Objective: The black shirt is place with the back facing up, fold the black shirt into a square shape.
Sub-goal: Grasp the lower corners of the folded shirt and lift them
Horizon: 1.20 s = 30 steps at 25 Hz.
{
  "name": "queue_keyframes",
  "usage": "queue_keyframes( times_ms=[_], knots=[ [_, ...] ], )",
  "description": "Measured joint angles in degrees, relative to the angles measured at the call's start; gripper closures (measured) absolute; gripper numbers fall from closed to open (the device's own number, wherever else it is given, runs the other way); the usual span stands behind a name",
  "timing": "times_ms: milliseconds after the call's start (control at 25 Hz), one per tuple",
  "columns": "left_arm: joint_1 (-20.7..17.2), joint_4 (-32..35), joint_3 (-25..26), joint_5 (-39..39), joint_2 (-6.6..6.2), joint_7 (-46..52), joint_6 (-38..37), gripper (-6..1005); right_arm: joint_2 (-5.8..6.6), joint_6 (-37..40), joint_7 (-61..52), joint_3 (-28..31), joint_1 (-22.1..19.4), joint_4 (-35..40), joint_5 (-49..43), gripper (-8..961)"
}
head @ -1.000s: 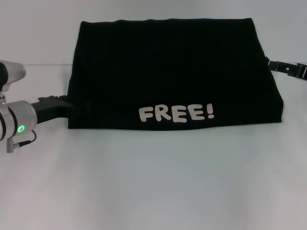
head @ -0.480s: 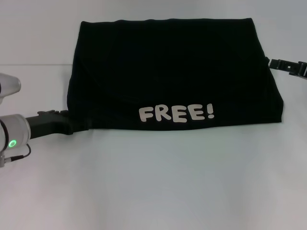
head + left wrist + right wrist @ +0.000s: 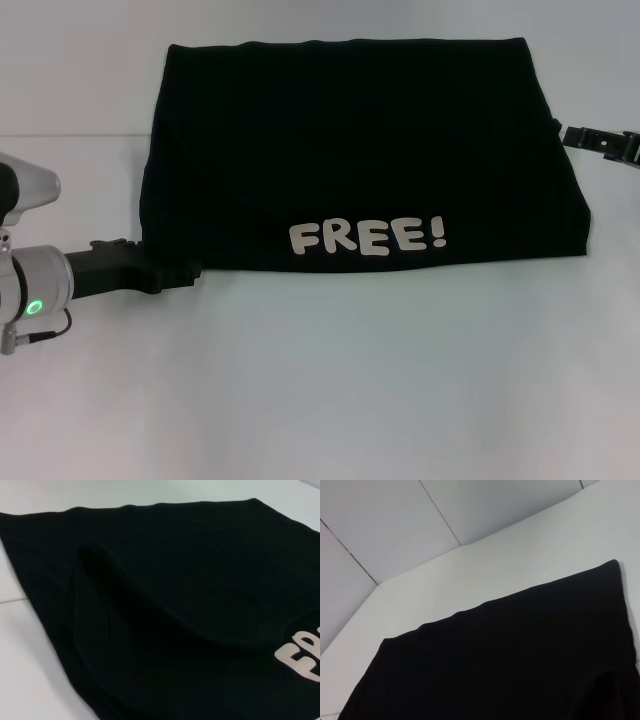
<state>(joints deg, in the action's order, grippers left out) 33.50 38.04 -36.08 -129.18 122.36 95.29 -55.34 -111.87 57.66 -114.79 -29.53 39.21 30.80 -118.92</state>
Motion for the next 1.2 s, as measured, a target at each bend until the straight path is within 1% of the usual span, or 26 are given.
queue_keyframes(
  times_ms=[120,320,480,720,960,1160,1200],
  knots=[
    [0.0,0.2,0.2,-0.1,0.05,0.0,0.4,245,0.0,0.0,0.0,0.0,-0.1,0.0,0.0,54],
    [0.2,-0.3,1.2,-1.0,-0.23,0.6,1.5,264,0.0,0.0,0.1,0.0,-0.3,0.0,0.0,54],
    [0.2,-0.3,1.0,-1.3,-0.07,0.6,1.6,356,0.0,0.1,0.2,0.0,-0.6,0.0,0.0,53],
    [0.8,-0.5,0.9,-1.3,-0.2,0.6,1.5,493,0.0,0.2,0.3,0.0,-0.8,0.1,0.0,53],
    [1.6,-1.2,0.8,-1.4,-0.43,0.4,1.9,732,0.2,0.1,0.0,-0.6,-0.9,-0.1,-1.3,53],
    [1.5,-0.7,0.6,-1.5,-0.45,0.6,1.7,950,0.75,0.1,-4.6,-0.8,-0.6,0.0,-8.7,55],
    [1.3,-0.4,0.7,-1.5,-0.46,0.6,1.4,958,0.91,0.1,-5.6,-0.8,-0.5,0.1,-10.1,55]
  ],
)
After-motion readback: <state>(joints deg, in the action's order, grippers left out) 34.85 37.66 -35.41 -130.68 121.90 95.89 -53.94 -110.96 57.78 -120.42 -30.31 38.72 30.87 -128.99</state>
